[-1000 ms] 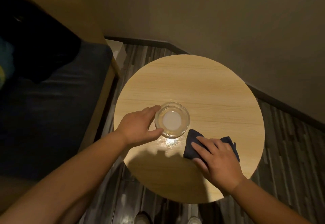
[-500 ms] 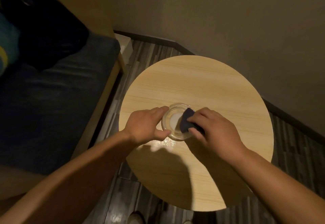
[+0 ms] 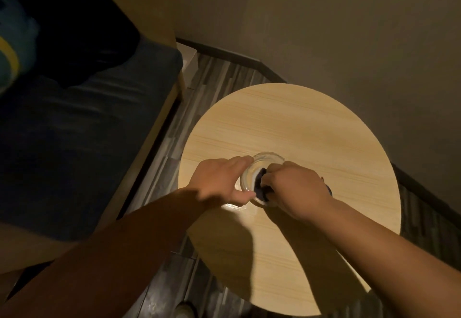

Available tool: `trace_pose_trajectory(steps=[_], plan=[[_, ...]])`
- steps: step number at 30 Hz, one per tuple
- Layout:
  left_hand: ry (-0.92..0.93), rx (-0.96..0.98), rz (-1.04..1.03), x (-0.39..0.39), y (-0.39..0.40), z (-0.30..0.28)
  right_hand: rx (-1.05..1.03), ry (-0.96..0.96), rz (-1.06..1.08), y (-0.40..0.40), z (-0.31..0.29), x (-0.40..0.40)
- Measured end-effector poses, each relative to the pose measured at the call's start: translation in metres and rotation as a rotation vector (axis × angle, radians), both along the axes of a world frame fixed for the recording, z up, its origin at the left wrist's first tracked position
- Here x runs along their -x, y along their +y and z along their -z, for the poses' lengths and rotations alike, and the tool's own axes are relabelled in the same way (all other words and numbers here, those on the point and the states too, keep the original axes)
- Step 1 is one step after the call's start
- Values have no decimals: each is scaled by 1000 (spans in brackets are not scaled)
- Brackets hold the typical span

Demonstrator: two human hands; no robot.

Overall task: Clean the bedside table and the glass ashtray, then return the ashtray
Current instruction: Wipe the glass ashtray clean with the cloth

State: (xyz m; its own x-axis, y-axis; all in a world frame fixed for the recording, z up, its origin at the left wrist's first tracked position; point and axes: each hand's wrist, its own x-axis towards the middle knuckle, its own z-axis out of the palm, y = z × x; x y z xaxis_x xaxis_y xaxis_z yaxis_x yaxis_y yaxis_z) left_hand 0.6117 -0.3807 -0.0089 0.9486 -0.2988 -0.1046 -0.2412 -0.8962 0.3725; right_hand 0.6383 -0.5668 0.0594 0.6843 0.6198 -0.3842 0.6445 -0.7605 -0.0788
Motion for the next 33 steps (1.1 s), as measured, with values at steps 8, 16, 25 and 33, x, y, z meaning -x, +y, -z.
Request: trace_pose_trajectory(steps=[8, 16, 25, 33], plan=[[-6, 160, -11, 1, -1, -7, -102, -81, 148, 17, 14, -12], [-6, 141, -34, 2, -3, -6, -180, -149, 306, 15, 19, -3], [-44, 135, -61, 4, -3, -4, -274, -158, 383, 13, 19, 2], [-42, 147, -64, 3, -3, -4, -302, -126, 299, 9, 24, 0]])
